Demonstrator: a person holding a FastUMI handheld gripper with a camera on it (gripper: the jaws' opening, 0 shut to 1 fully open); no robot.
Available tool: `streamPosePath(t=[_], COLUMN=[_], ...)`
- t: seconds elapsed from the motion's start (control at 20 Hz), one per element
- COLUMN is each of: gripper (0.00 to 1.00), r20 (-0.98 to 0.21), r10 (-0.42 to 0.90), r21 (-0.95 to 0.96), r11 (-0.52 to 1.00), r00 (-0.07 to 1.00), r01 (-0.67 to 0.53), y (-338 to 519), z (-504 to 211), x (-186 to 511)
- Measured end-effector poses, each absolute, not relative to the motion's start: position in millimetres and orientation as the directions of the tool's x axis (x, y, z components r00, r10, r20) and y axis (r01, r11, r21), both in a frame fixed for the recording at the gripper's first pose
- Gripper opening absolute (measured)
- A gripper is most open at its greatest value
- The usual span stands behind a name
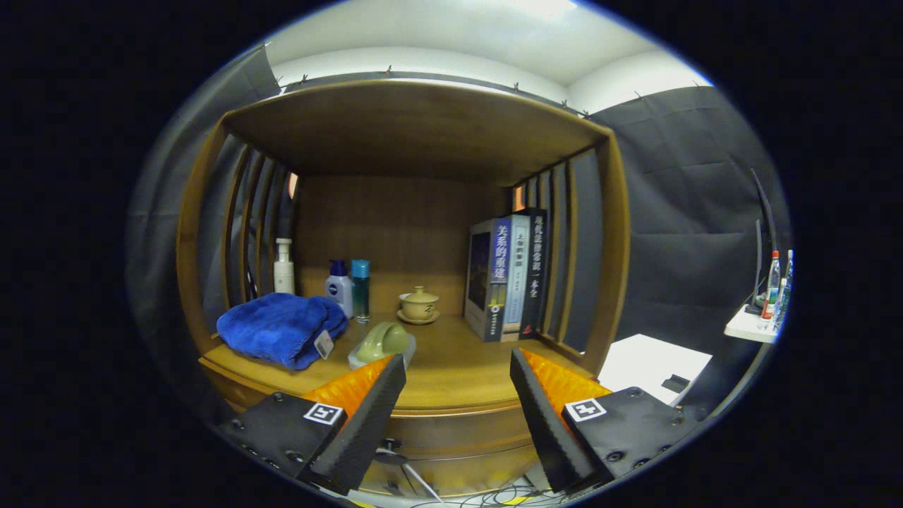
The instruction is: Pull open the drawer, take out the items inside it, and place them on the countertop above the cabinet.
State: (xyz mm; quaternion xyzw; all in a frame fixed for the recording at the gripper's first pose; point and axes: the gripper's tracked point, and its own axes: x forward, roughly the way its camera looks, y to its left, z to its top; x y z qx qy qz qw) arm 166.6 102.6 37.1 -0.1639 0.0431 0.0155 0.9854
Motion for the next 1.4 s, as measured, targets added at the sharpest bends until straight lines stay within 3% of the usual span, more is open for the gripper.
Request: streamPosePath(t=[0.2, 0.35, 0.45, 0.55, 0.85, 1.0, 1.4], gripper=[0.99, 0.99, 0.98, 0.98, 0.98, 0.98, 0.98], r20=[-0.093, -0.072, 0.071, 0.187, 0.118, 0.120, 0.048], r10=[-0.024, 0.044, 0.182, 0.167, 0.124, 0.213, 0.314], r21=[-0.293, -0.201, 0.017, 0.101, -0.179, -0.152, -0.129], r11=[0.956, 0.978, 0.983, 0.977, 0.979, 0.969, 0.943], r00=[0.995, 0.996, 0.981, 0.968, 0.985, 0.970, 0.948], r01=[-0.004, -0.058, -0.183, -0.188, -0.101, -0.194, -0.306], y=[73, 84, 110, 97, 83, 119, 160], z=[31, 53, 99, 141, 147, 155, 166], x=[152, 144, 128, 108, 99, 86, 51])
